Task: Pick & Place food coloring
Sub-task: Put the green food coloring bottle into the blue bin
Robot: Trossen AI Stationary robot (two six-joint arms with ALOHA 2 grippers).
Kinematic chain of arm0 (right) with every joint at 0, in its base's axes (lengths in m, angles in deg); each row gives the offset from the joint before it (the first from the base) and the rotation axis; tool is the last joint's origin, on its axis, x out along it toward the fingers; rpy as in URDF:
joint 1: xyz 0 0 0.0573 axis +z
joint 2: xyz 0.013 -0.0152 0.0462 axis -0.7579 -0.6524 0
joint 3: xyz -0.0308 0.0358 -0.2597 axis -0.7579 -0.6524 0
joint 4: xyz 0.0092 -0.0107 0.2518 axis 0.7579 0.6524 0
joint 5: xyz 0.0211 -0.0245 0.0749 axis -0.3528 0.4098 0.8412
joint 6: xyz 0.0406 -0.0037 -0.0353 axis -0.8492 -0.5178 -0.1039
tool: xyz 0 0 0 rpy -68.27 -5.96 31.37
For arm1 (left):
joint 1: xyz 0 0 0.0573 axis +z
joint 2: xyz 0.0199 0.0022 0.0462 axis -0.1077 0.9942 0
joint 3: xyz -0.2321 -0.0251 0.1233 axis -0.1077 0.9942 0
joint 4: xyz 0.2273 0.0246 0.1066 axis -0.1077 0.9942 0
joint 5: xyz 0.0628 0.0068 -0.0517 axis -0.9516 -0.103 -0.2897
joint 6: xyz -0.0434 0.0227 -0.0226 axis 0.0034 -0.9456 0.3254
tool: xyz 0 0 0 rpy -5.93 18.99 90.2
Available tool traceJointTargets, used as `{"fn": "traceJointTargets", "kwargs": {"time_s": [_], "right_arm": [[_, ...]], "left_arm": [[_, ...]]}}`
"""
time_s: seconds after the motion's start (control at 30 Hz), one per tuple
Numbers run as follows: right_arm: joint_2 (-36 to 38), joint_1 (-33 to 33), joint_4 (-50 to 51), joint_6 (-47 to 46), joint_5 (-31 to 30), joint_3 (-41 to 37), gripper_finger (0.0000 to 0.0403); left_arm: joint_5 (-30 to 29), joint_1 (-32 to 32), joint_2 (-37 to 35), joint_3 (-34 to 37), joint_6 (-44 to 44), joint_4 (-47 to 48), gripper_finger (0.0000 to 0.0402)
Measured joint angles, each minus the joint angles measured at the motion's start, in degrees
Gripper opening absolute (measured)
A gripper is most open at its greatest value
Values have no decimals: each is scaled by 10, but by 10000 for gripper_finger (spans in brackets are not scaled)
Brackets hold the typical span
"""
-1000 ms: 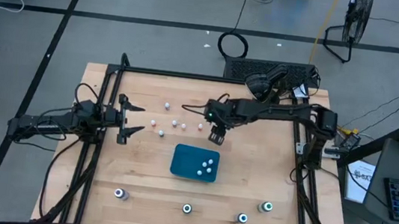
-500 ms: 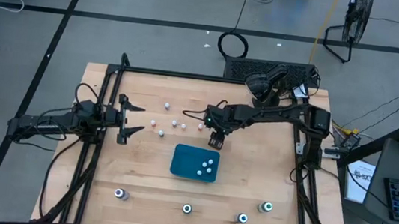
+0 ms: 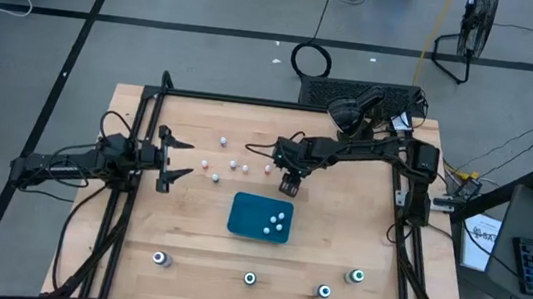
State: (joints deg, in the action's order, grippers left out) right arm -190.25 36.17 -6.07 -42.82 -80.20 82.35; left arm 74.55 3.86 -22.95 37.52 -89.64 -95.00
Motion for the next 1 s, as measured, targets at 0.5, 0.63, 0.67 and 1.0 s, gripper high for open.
{"fn": "traceJointTargets", "kwargs": {"time_s": [0.5, 0.63, 0.67, 1.0], "right_arm": [[0, -1, -20, 6, 1, 0, 139], [0, -1, -28, 7, 1, 0, 98], [0, -1, -28, 11, 1, 0, 83], [30, 23, -6, 25, -3, 1, 55]], "left_arm": [[0, 0, 0, 0, 0, 0, 306], [0, 0, 0, 0, 0, 0, 306], [0, 0, 0, 0, 0, 0, 306], [0, 0, 0, 0, 0, 0, 306]]}}
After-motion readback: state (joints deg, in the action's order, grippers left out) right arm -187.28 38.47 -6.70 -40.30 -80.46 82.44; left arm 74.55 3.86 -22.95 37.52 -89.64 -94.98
